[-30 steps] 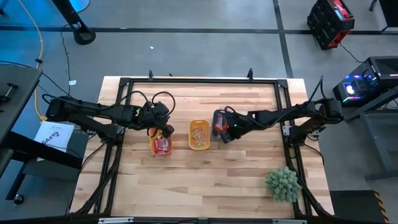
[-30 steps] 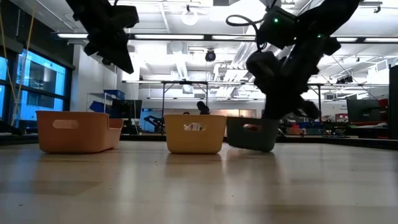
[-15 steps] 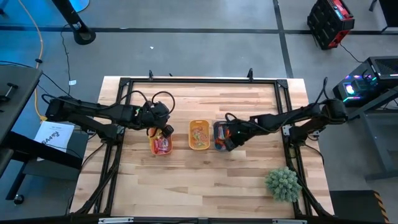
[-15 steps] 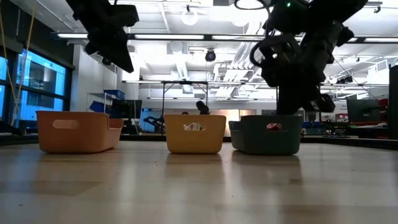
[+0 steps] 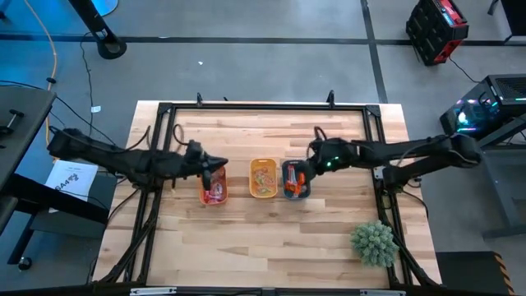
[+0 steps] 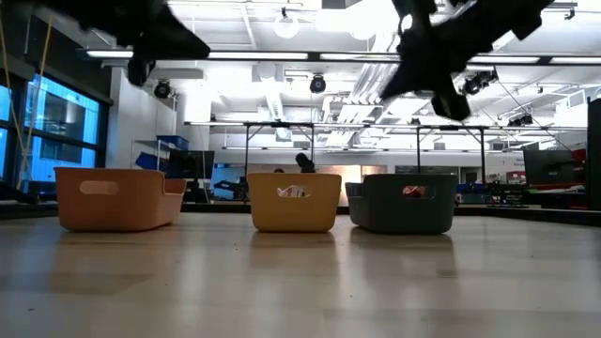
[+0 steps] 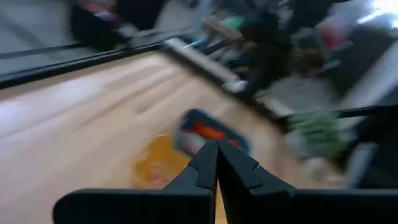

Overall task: Sort candy
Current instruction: Return to Home Position

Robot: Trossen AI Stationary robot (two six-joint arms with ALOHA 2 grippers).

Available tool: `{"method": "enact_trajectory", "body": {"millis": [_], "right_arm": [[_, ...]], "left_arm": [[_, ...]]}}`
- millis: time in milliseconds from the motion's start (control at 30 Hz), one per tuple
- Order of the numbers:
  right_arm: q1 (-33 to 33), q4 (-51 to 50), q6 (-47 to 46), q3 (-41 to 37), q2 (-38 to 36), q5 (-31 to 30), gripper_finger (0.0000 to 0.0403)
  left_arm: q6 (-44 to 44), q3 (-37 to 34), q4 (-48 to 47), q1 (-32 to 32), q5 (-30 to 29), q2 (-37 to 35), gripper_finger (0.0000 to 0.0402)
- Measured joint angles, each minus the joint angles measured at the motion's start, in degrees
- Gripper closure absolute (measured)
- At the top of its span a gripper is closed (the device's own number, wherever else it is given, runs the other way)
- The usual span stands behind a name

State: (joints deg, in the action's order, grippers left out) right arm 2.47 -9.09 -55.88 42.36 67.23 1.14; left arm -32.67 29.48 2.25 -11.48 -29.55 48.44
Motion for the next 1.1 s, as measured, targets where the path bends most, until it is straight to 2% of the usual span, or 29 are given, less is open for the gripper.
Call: {"method": "enact_trajectory", "body": {"millis": [100, 200, 300, 400, 600, 700, 833, 1000, 1100], "right_arm": [[0.2, 5.1, 0.8, 0.0, -3.2, -2.6, 0.0403], [0.2, 9.1, 1.3, 0.0, -6.6, -6.2, 0.0403], [0.2, 11.2, 2.5, 0.0, -10.1, -9.4, 0.0403], [-0.3, 11.4, 3.6, 0.0, -13.2, -12.0, 0.0403], [-3.0, 11.1, 6.3, 0.0, -16.2, -13.8, 0.0403], [-4.8, 11.0, 7.7, 0.0, -16.4, -15.0, 0.0403], [-6.0, 10.3, 9.9, 0.0, -16.2, -14.9, 0.0403], [-4.5, 6.9, 15.5, 0.0, -16.2, -11.6, 0.0403], [-1.0, 5.9, 20.3, -0.1, -16.2, -5.4, 0.0403]], "left_arm": [[1.7, -9.9, 14.4, 2.1, 6.5, -4.7, 0.0401], [2.7, -17.3, 25.2, 7.1, 13.1, -8.5, 0.0402], [0.5, -21.6, 28.6, 12.0, 19.9, -11.7, 0.0401], [-1.6, -24.2, 29.0, 14.3, 25.2, -14.4, 0.0401], [-3.6, -28.9, 28.1, 14.3, 26.0, -16.8, 0.0402], [-4.6, -28.9, 25.1, 14.4, 25.9, -17.1, 0.0401], [-4.8, -28.9, 27.4, 14.4, 25.9, -17.1, 0.0401], [-4.8, -28.8, 27.7, 14.4, 25.8, -17.1, 0.0401], [-4.8, -28.8, 27.4, 14.4, 25.8, -17.1, 0.0401]]}}
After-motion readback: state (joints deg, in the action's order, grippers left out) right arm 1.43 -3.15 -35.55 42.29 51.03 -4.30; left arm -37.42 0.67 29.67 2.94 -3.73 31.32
